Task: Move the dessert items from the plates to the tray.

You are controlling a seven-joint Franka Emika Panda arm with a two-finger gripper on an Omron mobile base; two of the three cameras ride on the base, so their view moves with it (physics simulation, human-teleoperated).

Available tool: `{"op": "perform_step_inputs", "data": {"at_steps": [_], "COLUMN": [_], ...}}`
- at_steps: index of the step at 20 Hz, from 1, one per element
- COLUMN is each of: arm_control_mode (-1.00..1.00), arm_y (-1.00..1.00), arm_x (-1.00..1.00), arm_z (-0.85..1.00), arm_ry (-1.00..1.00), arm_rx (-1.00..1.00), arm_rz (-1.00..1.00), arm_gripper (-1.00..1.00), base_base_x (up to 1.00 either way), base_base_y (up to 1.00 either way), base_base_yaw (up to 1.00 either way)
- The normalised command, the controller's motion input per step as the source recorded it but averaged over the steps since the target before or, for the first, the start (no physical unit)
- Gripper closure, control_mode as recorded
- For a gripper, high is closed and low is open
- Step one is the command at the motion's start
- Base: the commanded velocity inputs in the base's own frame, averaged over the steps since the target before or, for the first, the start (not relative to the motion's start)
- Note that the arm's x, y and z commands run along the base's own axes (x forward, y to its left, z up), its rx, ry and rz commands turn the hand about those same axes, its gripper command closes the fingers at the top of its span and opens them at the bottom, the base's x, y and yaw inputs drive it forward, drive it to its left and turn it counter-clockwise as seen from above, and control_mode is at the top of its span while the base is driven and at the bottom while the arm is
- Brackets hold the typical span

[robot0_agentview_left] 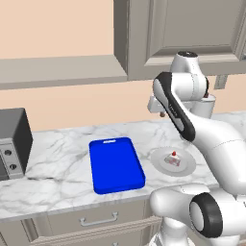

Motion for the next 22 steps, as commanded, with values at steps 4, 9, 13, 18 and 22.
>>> {"op": "perform_step_inputs", "data": {"at_steps": [4, 9, 13, 18, 22], "arm_control_mode": [-1.0, -1.0, -1.0, -1.0, -1.0], "arm_y": [0.0, 0.0, -0.08, -0.29, -0.34], "arm_x": [-0.01, 0.0, 0.0, 0.0, -0.31], "arm_z": [0.0, 0.0, -0.09, -0.21, -0.46], "arm_ry": [-0.01, 0.0, 0.06, 0.14, 0.02], "arm_rx": [0.0, 0.0, -0.05, -0.1, 0.0], "arm_rz": [0.0, 0.0, -0.01, 0.0, 0.01], "arm_gripper": [-1.0, -1.0, -1.0, -1.0, -1.0], "base_base_x": [0.0, 0.0, 0.0, 0.0, 0.0], "base_base_y": [0.0, 0.0, 0.0, 0.0, 0.0], "base_base_yaw": [0.0, 0.0, 0.0, 0.0, 0.0]}}
